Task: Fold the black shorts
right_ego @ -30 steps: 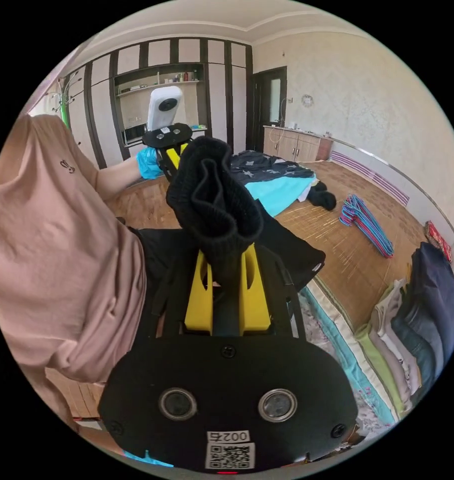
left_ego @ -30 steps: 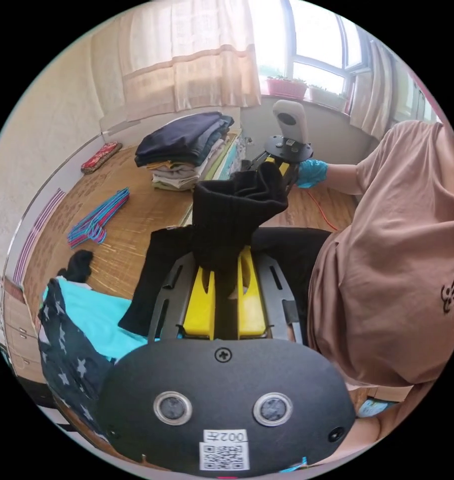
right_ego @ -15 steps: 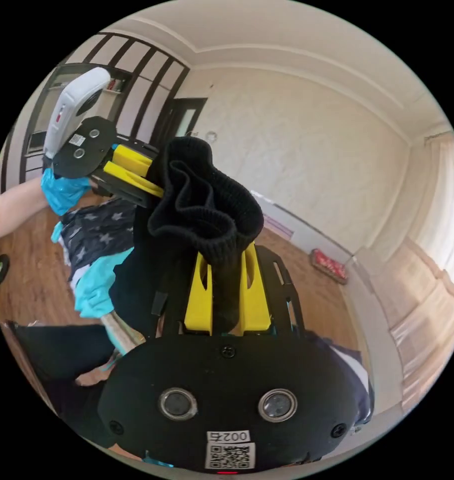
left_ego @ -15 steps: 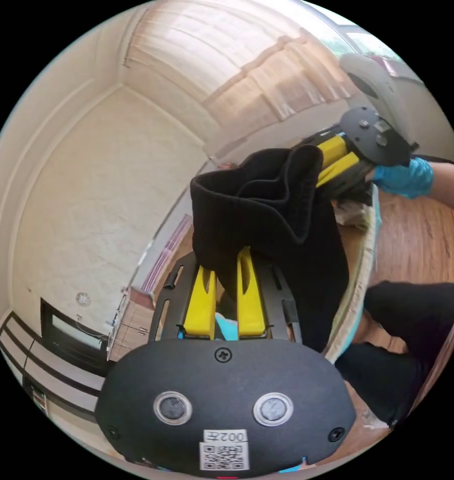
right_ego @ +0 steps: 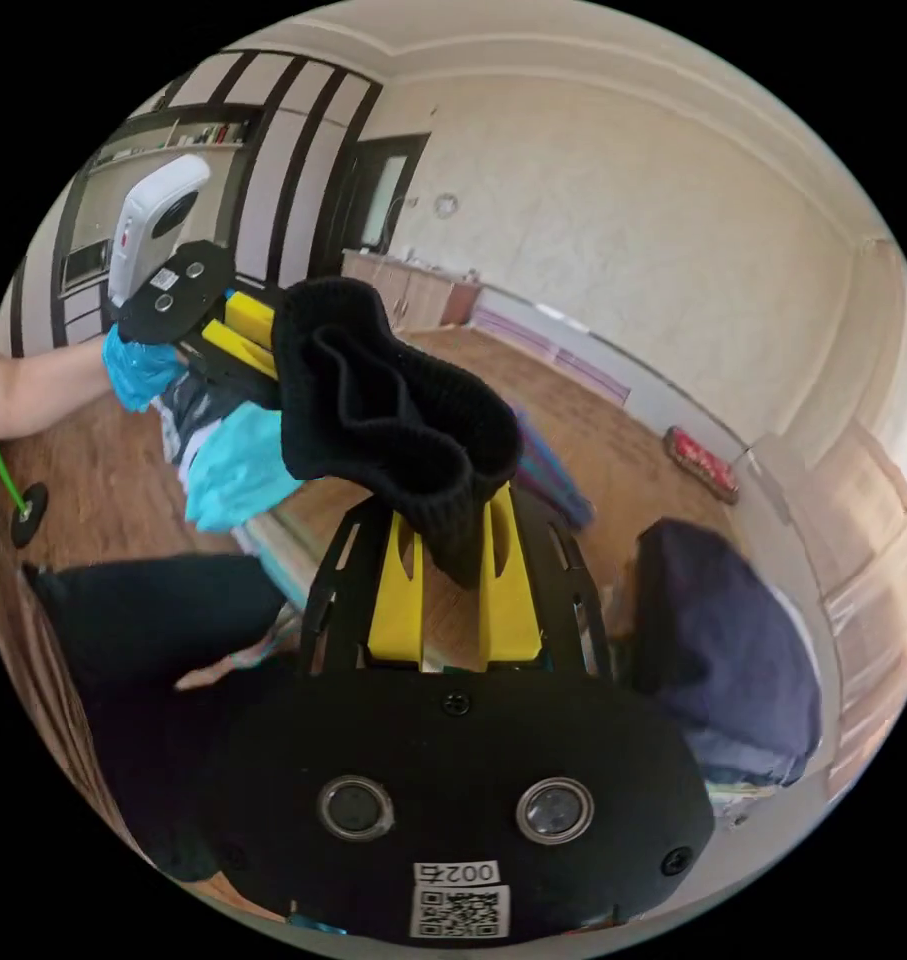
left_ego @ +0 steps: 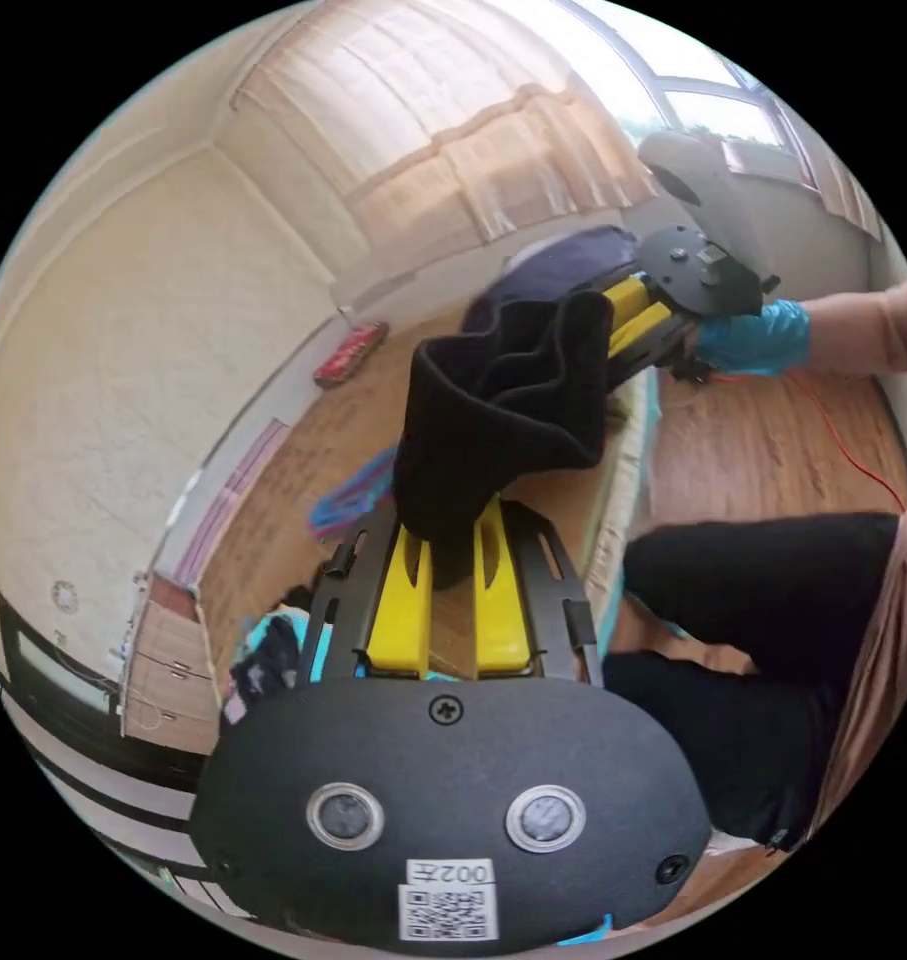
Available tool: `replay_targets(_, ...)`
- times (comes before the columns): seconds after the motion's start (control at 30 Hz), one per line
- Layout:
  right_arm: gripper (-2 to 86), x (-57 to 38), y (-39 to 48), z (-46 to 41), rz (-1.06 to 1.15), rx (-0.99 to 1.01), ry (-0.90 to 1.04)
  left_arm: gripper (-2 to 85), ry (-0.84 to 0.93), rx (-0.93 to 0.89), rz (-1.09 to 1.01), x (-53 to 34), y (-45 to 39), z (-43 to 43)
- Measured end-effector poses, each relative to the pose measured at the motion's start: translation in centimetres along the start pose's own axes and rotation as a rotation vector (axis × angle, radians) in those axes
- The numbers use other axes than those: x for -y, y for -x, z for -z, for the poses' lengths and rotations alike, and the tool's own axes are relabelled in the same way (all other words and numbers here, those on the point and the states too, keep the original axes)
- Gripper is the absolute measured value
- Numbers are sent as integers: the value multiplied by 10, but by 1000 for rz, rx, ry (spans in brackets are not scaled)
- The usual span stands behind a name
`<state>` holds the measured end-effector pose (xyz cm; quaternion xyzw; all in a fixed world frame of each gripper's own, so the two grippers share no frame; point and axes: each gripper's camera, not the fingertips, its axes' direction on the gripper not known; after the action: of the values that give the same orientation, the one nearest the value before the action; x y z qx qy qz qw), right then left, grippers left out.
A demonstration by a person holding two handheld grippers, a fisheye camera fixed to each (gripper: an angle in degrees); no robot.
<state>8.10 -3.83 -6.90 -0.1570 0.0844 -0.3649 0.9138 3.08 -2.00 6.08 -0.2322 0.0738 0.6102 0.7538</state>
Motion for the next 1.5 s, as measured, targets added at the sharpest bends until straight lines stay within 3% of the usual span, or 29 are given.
replay_targets(0.2, 84, -58, 60, -29, 29, 181, 153, 54, 93, -234, 68, -57, -79, -37)
replay_targets(0.43, 87, -55, 90, -37, 105, 215, 177, 47, 126, -239, 150, -75, -91, -38)
replay_targets(0.93, 94, -61, 93, -48, 315, 510, 241, 49, 298, -310, 167, -101, -84, -51)
replay_targets(1.2, 94, -62, 11, -102, -93, 263, 159, 26, 196, -334, 319, -102, -30, -59)
replay_targets(1.5, 125, -60, -34, -226, -409, 134, 179, 55, 57, -548, 366, -10, -32, -141)
